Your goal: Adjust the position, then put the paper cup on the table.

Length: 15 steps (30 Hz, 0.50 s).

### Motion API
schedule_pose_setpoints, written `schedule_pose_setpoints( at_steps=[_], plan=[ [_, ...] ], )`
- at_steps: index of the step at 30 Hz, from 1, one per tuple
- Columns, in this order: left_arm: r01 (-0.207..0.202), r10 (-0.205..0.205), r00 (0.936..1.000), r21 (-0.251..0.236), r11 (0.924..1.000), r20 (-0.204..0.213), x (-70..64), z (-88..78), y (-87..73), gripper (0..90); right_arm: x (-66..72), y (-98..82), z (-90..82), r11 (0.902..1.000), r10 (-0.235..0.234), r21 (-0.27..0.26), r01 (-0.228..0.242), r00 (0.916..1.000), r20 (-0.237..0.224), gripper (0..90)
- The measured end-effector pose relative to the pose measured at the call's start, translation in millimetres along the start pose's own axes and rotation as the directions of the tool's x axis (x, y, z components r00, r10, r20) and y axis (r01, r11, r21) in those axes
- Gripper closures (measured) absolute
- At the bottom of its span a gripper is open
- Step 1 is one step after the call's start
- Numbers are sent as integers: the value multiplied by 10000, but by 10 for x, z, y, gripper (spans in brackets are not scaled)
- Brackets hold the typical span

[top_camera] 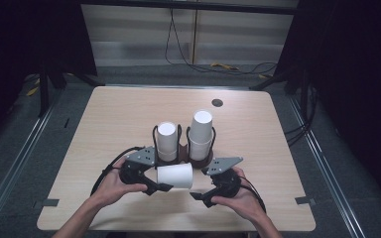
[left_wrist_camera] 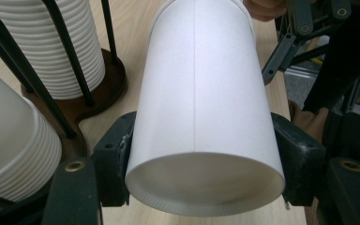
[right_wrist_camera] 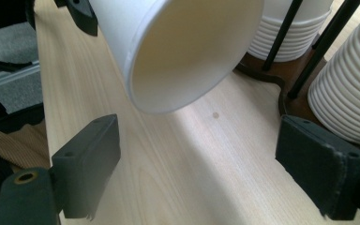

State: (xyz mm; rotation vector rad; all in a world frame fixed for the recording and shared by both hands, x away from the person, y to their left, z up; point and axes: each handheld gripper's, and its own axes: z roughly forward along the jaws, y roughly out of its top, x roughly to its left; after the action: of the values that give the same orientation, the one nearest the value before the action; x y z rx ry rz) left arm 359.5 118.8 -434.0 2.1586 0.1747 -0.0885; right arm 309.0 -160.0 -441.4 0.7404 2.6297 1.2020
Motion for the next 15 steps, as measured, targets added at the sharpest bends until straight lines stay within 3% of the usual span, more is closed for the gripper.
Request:
schedule_pose_setpoints(
  at_steps=[6, 15],
  plan=[
    [89, -98, 9998, -548, 9985, -159, 5, 3, -52, 339, -7, 1, -19, 9993, 42, -382, -44, 10000, -57, 147],
    [320, -327, 9995, -1252, 9916, -37, 9, -1, -105, 338, -9, 7, -52, 9965, 9, -830, -25, 9998, -199, 142]
  ],
)
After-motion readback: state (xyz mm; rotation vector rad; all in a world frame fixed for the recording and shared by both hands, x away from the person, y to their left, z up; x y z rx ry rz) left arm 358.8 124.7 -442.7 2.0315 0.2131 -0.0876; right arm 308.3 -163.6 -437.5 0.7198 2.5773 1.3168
